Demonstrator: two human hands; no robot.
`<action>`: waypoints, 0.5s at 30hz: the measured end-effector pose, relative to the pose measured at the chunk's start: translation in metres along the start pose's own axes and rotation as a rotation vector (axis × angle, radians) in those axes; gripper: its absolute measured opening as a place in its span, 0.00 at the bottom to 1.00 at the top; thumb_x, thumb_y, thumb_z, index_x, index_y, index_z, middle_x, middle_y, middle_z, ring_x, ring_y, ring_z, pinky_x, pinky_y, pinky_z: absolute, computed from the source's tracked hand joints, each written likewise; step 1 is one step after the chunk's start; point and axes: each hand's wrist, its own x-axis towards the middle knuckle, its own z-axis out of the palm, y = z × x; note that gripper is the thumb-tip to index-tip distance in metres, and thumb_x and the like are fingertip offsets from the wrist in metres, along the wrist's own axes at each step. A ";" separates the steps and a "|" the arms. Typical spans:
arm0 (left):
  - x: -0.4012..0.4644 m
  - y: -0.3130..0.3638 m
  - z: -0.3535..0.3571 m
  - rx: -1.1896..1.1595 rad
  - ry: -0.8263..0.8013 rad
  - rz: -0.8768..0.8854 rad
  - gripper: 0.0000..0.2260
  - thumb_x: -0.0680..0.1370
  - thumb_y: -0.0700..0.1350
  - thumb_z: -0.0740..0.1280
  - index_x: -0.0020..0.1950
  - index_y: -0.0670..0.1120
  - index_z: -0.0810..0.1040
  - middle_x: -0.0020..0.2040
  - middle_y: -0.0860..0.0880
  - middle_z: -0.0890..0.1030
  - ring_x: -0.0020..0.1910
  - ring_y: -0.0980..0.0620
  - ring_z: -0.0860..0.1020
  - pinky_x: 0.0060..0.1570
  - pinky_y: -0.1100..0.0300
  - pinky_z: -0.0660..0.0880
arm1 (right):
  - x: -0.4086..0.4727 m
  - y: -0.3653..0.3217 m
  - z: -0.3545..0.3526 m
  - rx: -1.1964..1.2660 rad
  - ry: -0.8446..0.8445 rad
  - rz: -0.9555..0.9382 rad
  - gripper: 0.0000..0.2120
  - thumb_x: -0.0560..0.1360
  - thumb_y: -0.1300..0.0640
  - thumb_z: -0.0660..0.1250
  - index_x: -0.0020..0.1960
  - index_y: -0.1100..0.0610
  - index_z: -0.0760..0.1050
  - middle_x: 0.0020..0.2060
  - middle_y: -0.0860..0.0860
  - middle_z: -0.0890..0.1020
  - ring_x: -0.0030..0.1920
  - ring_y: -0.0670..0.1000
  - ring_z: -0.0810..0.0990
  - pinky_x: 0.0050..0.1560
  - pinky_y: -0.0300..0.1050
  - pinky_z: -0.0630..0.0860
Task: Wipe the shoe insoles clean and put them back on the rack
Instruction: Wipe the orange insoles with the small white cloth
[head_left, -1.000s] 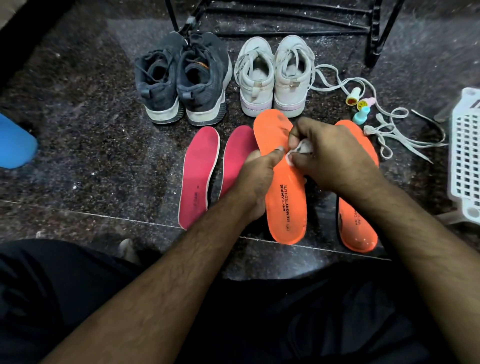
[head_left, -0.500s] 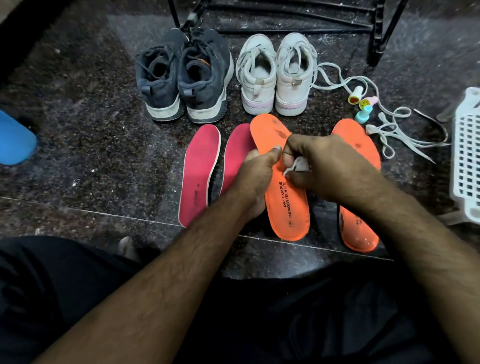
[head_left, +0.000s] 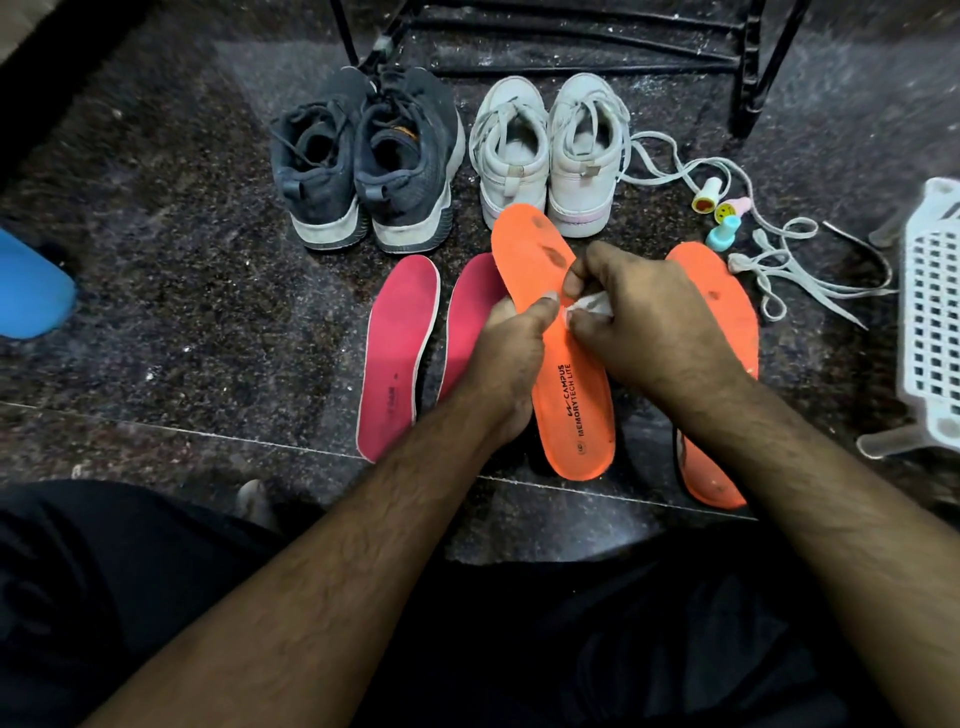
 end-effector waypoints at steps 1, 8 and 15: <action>0.000 -0.001 0.000 -0.010 0.010 0.001 0.07 0.84 0.39 0.61 0.49 0.45 0.76 0.32 0.49 0.82 0.29 0.53 0.80 0.32 0.59 0.78 | -0.001 0.000 0.000 0.010 -0.023 0.001 0.11 0.68 0.60 0.68 0.48 0.49 0.75 0.41 0.46 0.82 0.46 0.54 0.81 0.48 0.51 0.77; 0.005 0.002 -0.002 -0.081 0.087 -0.014 0.05 0.84 0.41 0.61 0.54 0.43 0.75 0.39 0.44 0.81 0.33 0.49 0.80 0.33 0.57 0.79 | -0.015 -0.002 -0.008 -0.015 -0.215 0.006 0.15 0.69 0.62 0.72 0.51 0.48 0.72 0.39 0.43 0.80 0.45 0.51 0.80 0.50 0.49 0.75; 0.003 -0.003 0.002 -0.096 0.053 -0.027 0.10 0.84 0.41 0.60 0.63 0.39 0.75 0.49 0.40 0.83 0.42 0.44 0.82 0.40 0.55 0.80 | -0.011 0.000 -0.002 0.160 -0.039 0.039 0.18 0.67 0.65 0.71 0.49 0.50 0.69 0.37 0.47 0.82 0.40 0.51 0.81 0.46 0.50 0.77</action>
